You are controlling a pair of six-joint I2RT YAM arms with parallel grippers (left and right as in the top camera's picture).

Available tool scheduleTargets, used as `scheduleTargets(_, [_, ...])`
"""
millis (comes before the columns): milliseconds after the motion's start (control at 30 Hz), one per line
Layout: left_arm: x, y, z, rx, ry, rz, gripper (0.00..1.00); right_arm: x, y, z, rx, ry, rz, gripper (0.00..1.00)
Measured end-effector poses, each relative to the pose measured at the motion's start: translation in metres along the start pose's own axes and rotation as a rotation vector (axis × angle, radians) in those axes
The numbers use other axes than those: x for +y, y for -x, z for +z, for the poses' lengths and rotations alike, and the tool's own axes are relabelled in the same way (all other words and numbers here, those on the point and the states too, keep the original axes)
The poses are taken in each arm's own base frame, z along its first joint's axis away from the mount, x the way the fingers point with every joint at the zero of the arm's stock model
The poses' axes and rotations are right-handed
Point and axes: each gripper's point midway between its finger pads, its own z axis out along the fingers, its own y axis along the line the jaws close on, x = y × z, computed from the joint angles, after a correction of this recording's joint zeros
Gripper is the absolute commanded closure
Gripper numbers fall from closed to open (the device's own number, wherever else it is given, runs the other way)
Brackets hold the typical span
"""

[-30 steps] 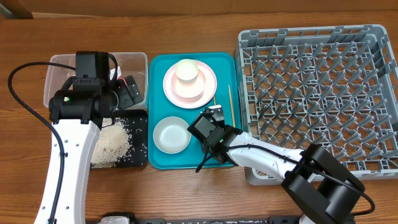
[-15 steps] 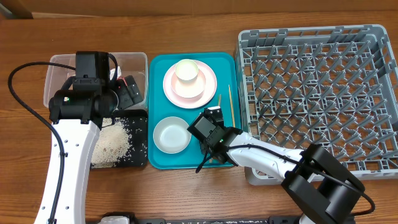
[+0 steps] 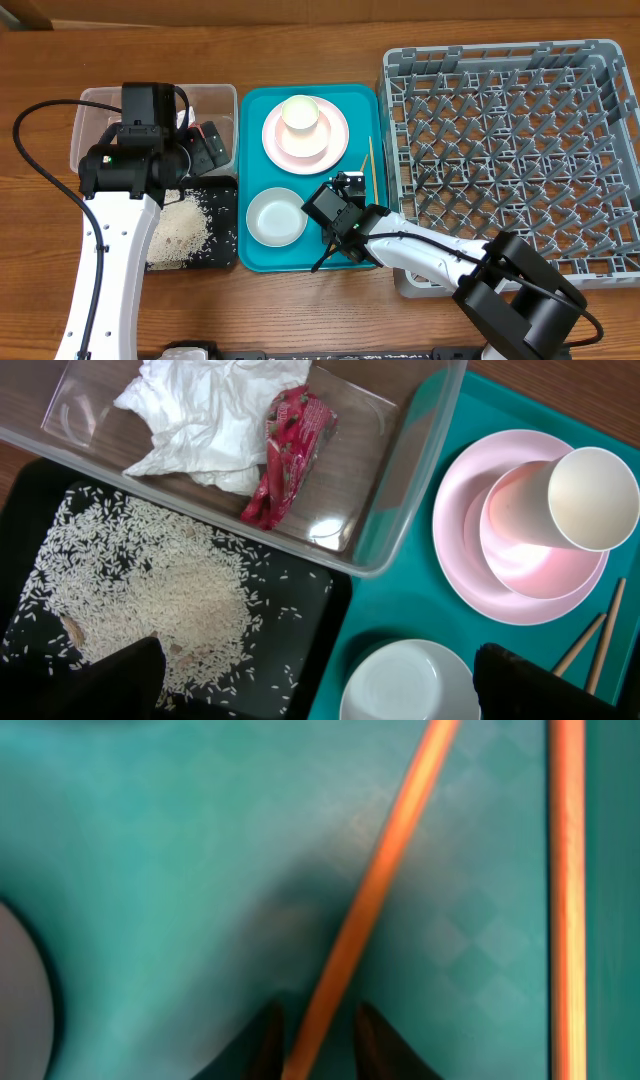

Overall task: Sort waste into correct bins and load items into the dishwasher
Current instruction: 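Lower the right gripper and pinch the chopsticks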

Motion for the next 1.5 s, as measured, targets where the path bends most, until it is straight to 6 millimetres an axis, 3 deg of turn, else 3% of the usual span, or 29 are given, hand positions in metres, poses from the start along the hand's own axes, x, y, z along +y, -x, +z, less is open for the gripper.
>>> scheduleTargets(1500, [0.0000, 0.0000, 0.0000, 0.000, 0.000, 0.000, 0.00, -0.0056, 0.0054, 0.0041, -0.038, -0.037, 0.129, 0.87])
